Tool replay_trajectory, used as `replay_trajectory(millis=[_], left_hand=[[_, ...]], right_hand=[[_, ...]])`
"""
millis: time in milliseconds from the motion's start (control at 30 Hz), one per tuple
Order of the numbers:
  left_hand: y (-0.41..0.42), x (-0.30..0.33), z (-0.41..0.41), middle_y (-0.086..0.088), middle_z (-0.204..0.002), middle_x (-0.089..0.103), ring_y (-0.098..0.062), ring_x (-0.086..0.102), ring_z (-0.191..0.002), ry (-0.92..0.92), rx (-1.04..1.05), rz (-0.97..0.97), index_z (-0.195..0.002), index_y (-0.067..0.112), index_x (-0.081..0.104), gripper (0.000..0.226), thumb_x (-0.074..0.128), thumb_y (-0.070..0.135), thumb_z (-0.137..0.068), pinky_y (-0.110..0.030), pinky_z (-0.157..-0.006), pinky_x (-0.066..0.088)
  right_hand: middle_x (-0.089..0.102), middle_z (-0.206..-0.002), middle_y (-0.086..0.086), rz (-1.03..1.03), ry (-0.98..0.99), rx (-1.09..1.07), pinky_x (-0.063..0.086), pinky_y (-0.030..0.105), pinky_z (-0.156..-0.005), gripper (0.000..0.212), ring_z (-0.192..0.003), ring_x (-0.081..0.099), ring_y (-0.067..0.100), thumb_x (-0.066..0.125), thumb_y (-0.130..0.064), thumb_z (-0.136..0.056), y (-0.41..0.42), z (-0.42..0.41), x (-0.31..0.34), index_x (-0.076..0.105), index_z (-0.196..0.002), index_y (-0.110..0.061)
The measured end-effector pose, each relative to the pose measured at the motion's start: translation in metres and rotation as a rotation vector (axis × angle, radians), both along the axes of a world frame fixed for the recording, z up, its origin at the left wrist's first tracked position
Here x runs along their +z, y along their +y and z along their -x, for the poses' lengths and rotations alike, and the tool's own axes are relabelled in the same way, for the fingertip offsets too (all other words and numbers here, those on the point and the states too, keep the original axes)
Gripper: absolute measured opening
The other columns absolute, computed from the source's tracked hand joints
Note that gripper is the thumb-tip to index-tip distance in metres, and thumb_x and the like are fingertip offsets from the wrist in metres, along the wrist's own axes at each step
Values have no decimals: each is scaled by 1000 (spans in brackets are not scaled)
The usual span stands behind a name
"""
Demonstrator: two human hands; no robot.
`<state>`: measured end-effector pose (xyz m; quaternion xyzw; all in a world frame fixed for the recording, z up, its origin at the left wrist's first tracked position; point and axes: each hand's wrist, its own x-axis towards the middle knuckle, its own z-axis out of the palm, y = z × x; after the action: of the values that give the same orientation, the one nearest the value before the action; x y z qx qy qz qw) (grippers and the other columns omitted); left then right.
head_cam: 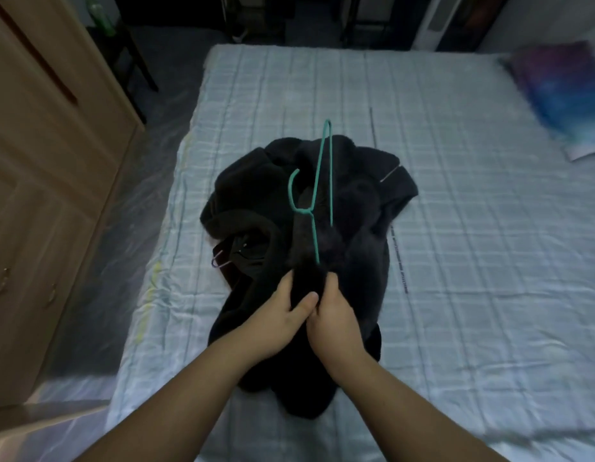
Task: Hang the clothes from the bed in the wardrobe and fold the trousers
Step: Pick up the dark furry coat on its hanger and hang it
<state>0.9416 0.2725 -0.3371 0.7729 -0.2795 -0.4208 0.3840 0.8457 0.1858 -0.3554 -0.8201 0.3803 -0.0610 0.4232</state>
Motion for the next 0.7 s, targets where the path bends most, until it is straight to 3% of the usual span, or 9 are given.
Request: replay_trajectory(millis=[67, 167, 267, 333, 467, 567, 633, 700], left_hand=[[1, 11, 8, 23, -142, 36, 6, 34, -133, 69, 23, 70, -156, 33, 19, 65, 53, 38, -101, 10, -86, 25], [5, 21, 9, 21, -137, 44, 5, 40, -128, 77, 75, 131, -154, 32, 27, 66, 62, 30, -98, 8, -83, 30], [5, 22, 1, 8, -137, 56, -8, 51, -131, 56, 157, 168, -149, 25, 38, 62, 67, 21, -94, -16, -105, 40], [3, 25, -1, 4, -137, 57, -10, 53, -129, 15, 163, 179, -148, 23, 40, 62, 68, 16, -93, -29, -111, 41], [-4, 36, 7, 6, -132, 60, -9, 55, -126, -61, 149, 210, -147, 25, 41, 67, 72, 13, -88, -26, -110, 40], [-13, 40, 17, 5, -135, 61, -10, 56, -125, -176, 120, 181, -149, 29, 38, 76, 73, 15, -84, -31, -111, 41], [-23, 44, 24, 3, -135, 62, -11, 57, -124, -232, 130, 174, -149, 29, 40, 74, 69, 10, -83, -34, -111, 42], [-37, 47, 32, 0, -134, 63, -13, 57, -124, -253, 182, 195, -145, 26, 47, 68, 64, 3, -84, -35, -112, 41]], right_hand=[[67, -114, -8, -103, -49, -20, 56, 35, -88, 39, -100, 67, 12, 49, -33, -95, 14, 3, 10, 39, -134, -31], [62, -128, -15, -219, -157, 10, 48, 21, -101, 55, -116, 59, -3, 55, -23, -93, 26, 7, 26, 38, -145, -32], [58, -130, -17, -302, -194, 6, 44, 14, -101, 62, -116, 54, -9, 57, -10, -88, 24, 13, 42, 42, -143, -32], [56, -130, -17, -348, -210, -14, 42, 9, -97, 67, -115, 53, -11, 56, -4, -86, 22, 17, 50, 41, -146, -32], [60, -132, -11, -545, -286, -46, 51, 29, -100, 75, -120, 59, 5, 48, 5, -76, 14, 29, 64, 48, -136, -40], [68, -118, -9, -685, -358, -64, 54, 25, -81, 77, -108, 67, 10, 39, 21, -76, -2, 40, 75, 56, -121, -38], [69, -116, -5, -713, -357, -57, 53, 22, -68, 78, -95, 69, 11, 36, 24, -76, -16, 47, 78, 57, -126, -32], [70, -118, 2, -698, -351, -32, 60, 35, -76, 77, -97, 71, 19, 39, 19, -74, -30, 56, 77, 57, -133, -28]])
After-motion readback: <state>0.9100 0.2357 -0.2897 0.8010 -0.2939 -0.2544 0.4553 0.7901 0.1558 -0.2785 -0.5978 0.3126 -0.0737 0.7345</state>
